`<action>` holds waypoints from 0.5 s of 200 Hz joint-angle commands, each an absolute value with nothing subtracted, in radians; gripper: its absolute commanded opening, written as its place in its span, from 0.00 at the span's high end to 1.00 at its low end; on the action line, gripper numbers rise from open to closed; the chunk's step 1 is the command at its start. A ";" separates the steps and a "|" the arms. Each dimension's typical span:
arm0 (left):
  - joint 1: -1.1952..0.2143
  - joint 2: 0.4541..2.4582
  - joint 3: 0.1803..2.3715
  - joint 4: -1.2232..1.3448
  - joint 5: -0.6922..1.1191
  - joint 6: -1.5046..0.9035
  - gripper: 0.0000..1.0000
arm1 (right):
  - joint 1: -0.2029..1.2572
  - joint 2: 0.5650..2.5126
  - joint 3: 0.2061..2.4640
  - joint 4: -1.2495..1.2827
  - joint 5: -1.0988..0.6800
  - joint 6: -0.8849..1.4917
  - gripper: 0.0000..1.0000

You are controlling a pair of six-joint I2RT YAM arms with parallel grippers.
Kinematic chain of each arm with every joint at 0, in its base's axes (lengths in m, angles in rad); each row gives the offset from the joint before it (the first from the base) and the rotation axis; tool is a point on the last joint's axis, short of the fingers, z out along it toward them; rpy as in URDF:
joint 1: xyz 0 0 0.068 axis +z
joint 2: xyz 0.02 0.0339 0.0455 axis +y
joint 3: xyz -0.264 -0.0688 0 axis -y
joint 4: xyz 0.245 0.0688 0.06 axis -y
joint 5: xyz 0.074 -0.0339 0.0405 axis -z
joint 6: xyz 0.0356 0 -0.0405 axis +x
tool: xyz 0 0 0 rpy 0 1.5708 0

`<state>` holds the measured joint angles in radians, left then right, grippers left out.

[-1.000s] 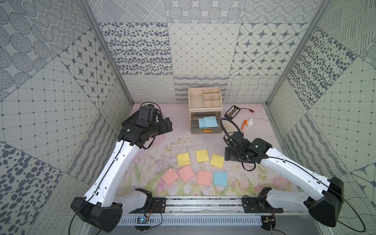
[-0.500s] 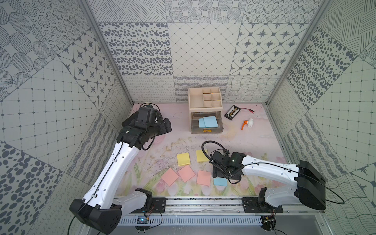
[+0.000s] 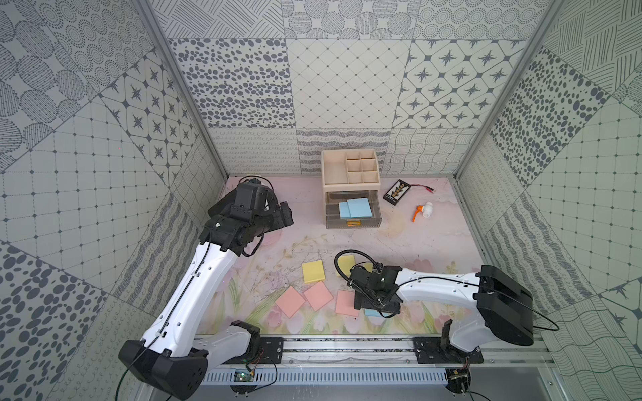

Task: Please put the sticky notes in the drawer by color
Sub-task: Pick up the sticky notes from the center of the board.

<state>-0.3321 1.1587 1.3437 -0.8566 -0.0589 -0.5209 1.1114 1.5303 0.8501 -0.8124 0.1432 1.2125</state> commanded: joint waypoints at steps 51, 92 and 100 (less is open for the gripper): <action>-0.321 1.160 1.334 -0.854 -0.066 -0.522 0.06 | 1.105 1.508 0.849 -0.858 0.184 1.218 0.01; -0.321 1.162 1.324 -0.845 -0.062 -0.528 0.06 | 1.104 1.486 0.831 -0.858 0.188 1.224 0.01; -0.321 1.162 1.323 -0.844 -0.061 -0.528 0.06 | 1.103 1.490 0.832 -0.857 0.187 1.219 0.01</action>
<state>-0.3317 1.1591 1.3289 -0.8562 -0.0586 -0.5213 1.1084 1.5124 0.8402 -0.8440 0.1650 1.2125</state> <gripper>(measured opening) 0.942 0.991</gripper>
